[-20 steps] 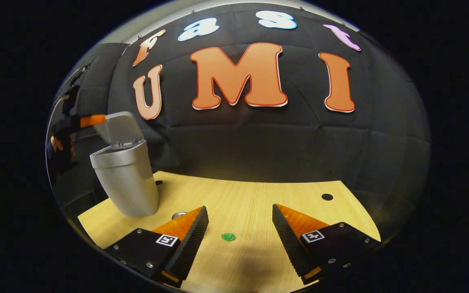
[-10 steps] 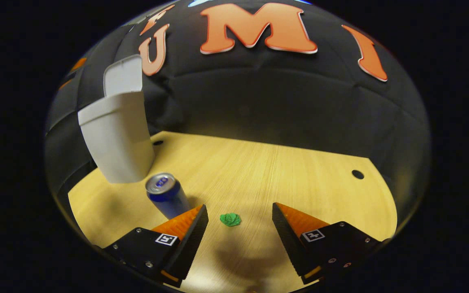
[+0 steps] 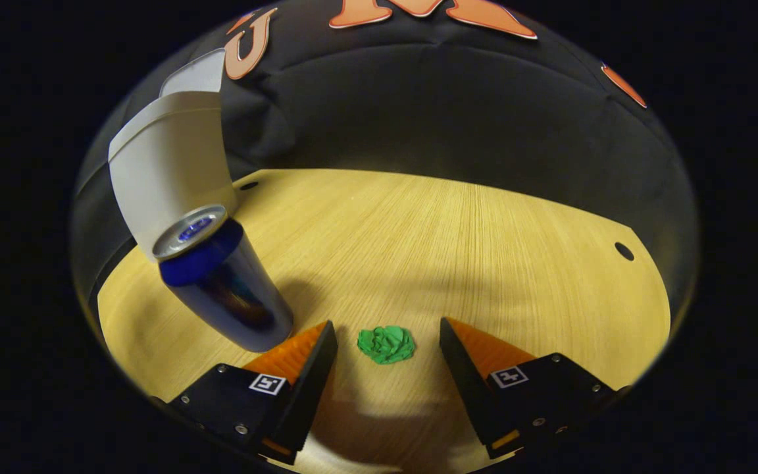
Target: Press the lid of the desktop garbage bin to open it, pick up the crumpled paper on the desktop and throw it into the bin, then pick up the pop can on the desktop and drop it into the bin, and finally close the garbage bin lid.
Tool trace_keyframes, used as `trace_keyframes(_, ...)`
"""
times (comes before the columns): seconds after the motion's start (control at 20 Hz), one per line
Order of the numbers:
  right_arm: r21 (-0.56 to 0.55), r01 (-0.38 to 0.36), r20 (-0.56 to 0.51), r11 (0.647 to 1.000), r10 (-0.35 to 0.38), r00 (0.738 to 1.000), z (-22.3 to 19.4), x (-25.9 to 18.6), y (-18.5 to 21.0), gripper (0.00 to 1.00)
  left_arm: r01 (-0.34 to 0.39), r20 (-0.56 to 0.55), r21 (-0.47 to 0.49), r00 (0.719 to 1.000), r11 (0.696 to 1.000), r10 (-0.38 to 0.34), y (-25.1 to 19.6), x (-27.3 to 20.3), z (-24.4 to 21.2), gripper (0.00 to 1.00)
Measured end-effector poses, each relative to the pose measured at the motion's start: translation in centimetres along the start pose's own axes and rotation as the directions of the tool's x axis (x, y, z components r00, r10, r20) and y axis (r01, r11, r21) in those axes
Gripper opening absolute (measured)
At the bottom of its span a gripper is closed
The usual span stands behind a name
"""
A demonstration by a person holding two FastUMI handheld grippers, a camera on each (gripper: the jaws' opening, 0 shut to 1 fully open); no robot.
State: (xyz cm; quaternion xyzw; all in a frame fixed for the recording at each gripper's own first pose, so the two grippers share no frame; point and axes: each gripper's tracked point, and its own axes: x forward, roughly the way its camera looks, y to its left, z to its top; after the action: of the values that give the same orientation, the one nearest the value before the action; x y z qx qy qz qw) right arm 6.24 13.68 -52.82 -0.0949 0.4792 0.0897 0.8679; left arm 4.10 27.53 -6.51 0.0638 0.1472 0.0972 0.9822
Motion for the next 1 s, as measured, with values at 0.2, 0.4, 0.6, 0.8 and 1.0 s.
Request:
trace_keyframes(0.2, -0.006, 0.035, 0.001, 0.999, -0.035, 0.999, 0.0, 0.0, -0.2, 0.46, 0.026, -0.001, 0.028, 1.0, 0.999, -0.026, -1.1, -0.5, -0.2, 0.96)
trace_keyframes(0.4, 0.064, 0.034, -0.008, 0.997, -0.034, 0.999, 0.5, -1.0, 0.0, 0.16, 0.066, 0.007, 0.035, 0.998, 0.997, -0.067, -1.7, -1.2, 0.1, 0.96)
trace_keyframes(0.6, 0.091, -0.028, 0.045, 0.995, 0.024, 0.999, 2.8, -3.4, 0.7, 0.07, 0.083, 0.042, 0.02, 0.996, 0.996, -0.084, -0.4, -1.7, 0.8, 0.94)
trace_keyframes(0.8, 0.127, -0.056, 0.263, 0.99, 0.021, 0.965, 14.2, -10.2, 1.8, 0.06, 0.083, 0.066, -0.035, 0.995, 0.996, -0.08, 2.1, -2.0, 0.7, 0.94)
trace_keyframes(1.0, 0.031, -0.157, 0.439, 0.987, 0.128, 0.889, 26.8, -16.5, 7.5, 0.05, 0.071, 0.089, -0.097, 0.994, 0.993, -0.062, 5.5, -2.4, 0.3, 0.94)
